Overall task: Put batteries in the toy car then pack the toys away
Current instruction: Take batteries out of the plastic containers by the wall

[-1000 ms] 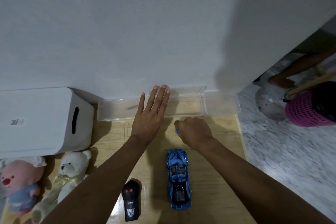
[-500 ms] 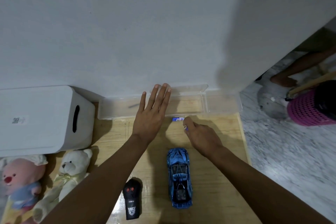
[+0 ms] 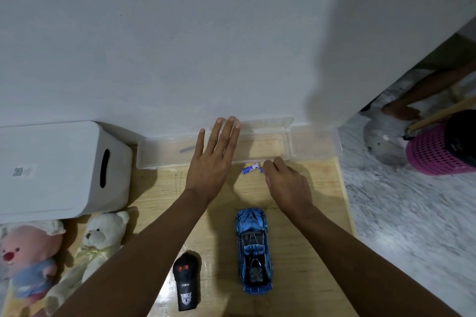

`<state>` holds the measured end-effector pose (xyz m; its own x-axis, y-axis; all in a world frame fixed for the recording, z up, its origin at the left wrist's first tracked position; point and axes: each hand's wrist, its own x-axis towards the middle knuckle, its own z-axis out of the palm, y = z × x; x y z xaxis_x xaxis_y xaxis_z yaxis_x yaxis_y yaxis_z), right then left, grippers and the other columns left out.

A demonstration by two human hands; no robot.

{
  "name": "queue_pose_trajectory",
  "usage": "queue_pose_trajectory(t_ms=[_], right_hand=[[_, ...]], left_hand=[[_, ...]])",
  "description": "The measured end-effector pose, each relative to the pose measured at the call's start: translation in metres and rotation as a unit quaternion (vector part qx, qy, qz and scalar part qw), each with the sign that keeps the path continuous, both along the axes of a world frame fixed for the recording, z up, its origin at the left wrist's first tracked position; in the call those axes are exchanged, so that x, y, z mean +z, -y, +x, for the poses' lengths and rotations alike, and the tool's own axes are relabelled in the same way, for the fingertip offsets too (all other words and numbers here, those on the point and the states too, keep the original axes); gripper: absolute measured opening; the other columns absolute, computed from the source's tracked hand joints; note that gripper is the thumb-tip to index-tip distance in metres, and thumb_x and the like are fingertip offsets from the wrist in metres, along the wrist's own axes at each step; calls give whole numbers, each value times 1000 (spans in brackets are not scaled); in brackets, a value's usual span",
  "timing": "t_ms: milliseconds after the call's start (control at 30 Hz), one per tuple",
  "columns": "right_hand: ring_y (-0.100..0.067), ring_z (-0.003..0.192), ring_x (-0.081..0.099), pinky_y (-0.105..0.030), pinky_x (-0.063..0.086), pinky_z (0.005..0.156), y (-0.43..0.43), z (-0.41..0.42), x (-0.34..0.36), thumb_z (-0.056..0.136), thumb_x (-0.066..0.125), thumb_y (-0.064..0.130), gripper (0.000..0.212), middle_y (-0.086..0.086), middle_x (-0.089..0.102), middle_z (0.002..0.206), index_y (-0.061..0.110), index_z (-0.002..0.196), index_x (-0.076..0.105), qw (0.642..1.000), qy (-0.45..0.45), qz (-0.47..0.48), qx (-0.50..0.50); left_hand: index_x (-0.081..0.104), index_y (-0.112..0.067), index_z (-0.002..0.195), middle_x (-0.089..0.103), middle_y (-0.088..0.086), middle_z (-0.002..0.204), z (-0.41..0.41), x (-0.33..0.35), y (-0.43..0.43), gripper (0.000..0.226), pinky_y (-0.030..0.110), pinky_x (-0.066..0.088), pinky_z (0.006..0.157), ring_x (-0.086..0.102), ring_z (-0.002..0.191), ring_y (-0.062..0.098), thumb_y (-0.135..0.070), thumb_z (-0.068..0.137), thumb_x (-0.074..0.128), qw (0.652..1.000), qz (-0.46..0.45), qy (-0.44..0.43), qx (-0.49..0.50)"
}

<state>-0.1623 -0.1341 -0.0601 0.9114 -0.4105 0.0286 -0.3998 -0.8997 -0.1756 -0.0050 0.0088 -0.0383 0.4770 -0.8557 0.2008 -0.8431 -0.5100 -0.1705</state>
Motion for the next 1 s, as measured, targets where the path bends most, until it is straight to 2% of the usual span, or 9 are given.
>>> queue_pose_trajectory(t_ms=[133,267,367,467,600,667,800,900,1000], right_hand=[[-21,81,64,-32,53,49,-3,0,0,88,66,20,18,-5,63,101,15,105,62,1000,13,14,-11],[-18,98,52,-27,46,58,-16,-5,2,90,46,27,33,-2,54,113,15,117,59,995,0,95,39],[-23,103,56,-32,52,69,-20,-7,-9,89,59,15,35,-6,58,119,14,124,60,994,-18,65,91],[-25,104,62,-37,56,76,-18,-7,-14,80,76,7,48,-5,64,119,17,125,62,996,-9,36,82],[-28,104,61,-40,54,77,-11,-7,-13,75,78,3,49,-5,65,118,17,121,64,997,35,-8,64],[-29,96,61,-40,52,74,-8,-7,-13,73,80,2,47,-5,65,112,16,115,65,997,46,-31,51],[-28,91,61,-40,51,73,-4,-9,-10,75,81,9,40,-5,65,106,16,112,67,997,51,-48,37],[-28,103,59,-41,48,81,-2,-8,6,82,75,21,38,-6,62,119,18,118,65,996,84,-43,-1],[-30,127,48,-43,42,98,9,3,34,88,64,30,50,-9,51,140,19,136,56,987,137,-29,-74]], left_hand=[[2,-6,165,-3,13,174,0,0,0,107,57,21,127,0,161,34,-1,85,74,1000,-3,6,-1],[3,-6,165,-1,12,175,0,-1,1,106,57,23,126,3,161,33,1,85,71,1000,-7,7,1],[3,-7,165,-1,12,175,0,-1,1,108,57,22,126,3,161,33,-3,85,75,1000,-5,5,4],[3,-6,165,-1,12,175,0,-2,1,109,57,22,126,3,161,33,-5,85,76,1000,-7,6,3],[5,-7,166,2,11,175,-1,-3,1,105,56,21,127,5,161,33,-2,85,72,1000,-11,13,0],[4,-6,165,1,11,175,0,-3,1,106,56,22,127,4,161,33,-2,85,73,1000,-9,14,1],[3,-6,165,-2,12,175,0,-2,1,109,56,21,127,1,161,33,-1,83,75,1000,-2,7,3],[3,-6,165,-1,11,175,-1,-3,1,109,57,21,127,1,161,33,1,83,73,1000,1,3,5],[2,-7,166,-2,11,175,-2,-1,0,106,57,20,127,0,161,33,7,83,67,1000,0,1,4]])
